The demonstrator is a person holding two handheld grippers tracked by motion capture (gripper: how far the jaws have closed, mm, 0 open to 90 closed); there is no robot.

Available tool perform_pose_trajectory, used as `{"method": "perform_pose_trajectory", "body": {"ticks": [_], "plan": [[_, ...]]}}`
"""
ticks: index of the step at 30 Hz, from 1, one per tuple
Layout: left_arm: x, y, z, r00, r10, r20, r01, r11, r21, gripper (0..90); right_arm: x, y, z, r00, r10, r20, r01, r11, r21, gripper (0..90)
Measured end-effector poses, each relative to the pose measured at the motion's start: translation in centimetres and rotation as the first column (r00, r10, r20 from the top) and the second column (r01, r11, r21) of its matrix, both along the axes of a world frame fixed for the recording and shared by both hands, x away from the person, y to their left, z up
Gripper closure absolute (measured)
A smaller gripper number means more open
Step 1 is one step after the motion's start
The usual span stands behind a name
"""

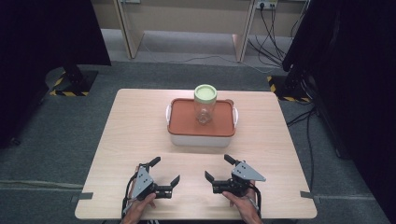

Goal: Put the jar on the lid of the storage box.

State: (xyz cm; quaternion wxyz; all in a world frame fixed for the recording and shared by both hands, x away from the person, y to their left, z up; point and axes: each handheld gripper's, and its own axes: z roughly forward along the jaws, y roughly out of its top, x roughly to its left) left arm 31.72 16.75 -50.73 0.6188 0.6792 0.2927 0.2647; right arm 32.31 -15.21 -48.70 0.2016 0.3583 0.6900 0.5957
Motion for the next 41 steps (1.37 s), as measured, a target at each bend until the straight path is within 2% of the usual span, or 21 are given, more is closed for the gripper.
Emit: {"method": "perform_pose_trajectory", "body": {"ticks": [22,41], "plan": [[0.0,0.0,0.0,1.0,0.0,-0.001,0.0,1.0,-0.001,0.0,-0.9,-1.5,-0.3,0.9997,-0.022,-0.009,0.022,0.9997,0.009,0.7],[0.0,0.0,0.0,1.0,0.0,-0.001,0.0,1.0,0.0,0.0,-0.8,-1.5,-0.5,0.9996,-0.024,-0.012,0.024,0.9997,0.002,0.7]]}}
